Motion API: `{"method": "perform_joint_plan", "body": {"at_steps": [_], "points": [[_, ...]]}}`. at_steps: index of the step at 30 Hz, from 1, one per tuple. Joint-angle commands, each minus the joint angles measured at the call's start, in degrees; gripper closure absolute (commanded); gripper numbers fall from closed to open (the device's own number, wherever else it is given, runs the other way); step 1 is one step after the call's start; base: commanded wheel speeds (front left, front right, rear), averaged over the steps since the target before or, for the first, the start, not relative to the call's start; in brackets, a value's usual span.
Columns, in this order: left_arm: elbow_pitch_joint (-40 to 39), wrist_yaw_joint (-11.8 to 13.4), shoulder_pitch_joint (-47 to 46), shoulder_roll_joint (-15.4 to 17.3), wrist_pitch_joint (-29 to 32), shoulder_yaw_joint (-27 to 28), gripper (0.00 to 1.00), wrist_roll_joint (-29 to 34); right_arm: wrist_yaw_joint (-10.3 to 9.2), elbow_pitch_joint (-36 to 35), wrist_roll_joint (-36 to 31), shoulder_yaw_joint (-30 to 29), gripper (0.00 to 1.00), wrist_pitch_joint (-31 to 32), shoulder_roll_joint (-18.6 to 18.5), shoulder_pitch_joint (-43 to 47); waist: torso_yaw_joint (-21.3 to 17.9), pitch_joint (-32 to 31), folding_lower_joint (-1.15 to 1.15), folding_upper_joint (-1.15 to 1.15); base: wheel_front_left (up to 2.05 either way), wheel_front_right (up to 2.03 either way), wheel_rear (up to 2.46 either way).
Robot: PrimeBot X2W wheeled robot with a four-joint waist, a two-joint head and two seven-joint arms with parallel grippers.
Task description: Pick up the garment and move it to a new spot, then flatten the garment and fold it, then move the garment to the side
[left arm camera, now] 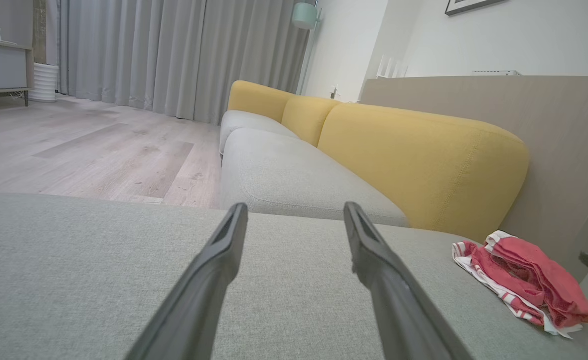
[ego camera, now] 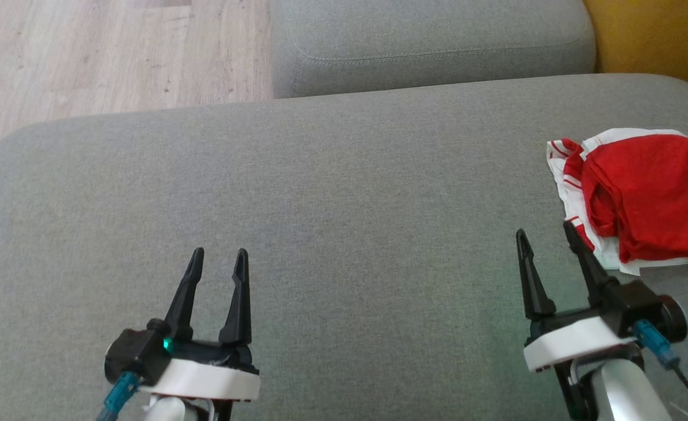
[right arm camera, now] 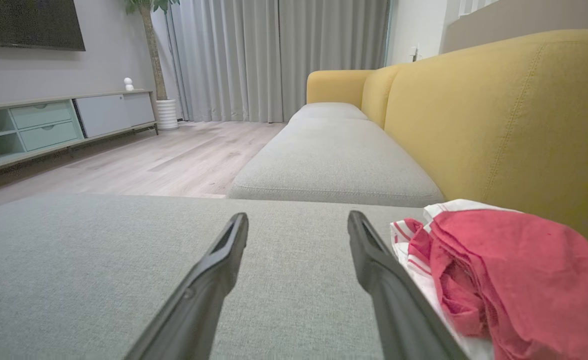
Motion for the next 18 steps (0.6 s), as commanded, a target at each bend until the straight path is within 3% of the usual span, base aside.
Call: {"method": "perform_joint_plan", "body": {"at_steps": [1,15,16,18], "points": [[-1.80,0.14,-1.84,0.15,-0.29,2.30,0.00,-0.39,-0.04,-2.05,0.37,1.55,0.00,-0.62,-0.01,-0.75,0.08,-0.02,0.00,0.00,0.00,0.00,0.00],[-1.34,0.15,-1.97,0.15,-0.29,2.72,0.00,-0.95,-0.04,-1.84,1.23,2.15,0.00,-0.62,-0.01,-0.73,0.24,-0.03,0.00,0.00,0.00,0.00,0.00],[0.25,0.00,0.01,0.00,0.00,0.33,1.00,-0.79,0.00,-0.06,0.91,0.58,1.00,0.00,0.01,0.58,0.25,-0.04,0.00,0.00,0.00,0.00,0.00],[1.59,-0.01,0.32,-0.01,0.01,0.06,1.00,-0.88,0.00,1.29,0.99,0.61,1.00,0.04,0.04,0.74,0.24,-0.03,0.00,0.00,0.00,0.00,0.00]]}}
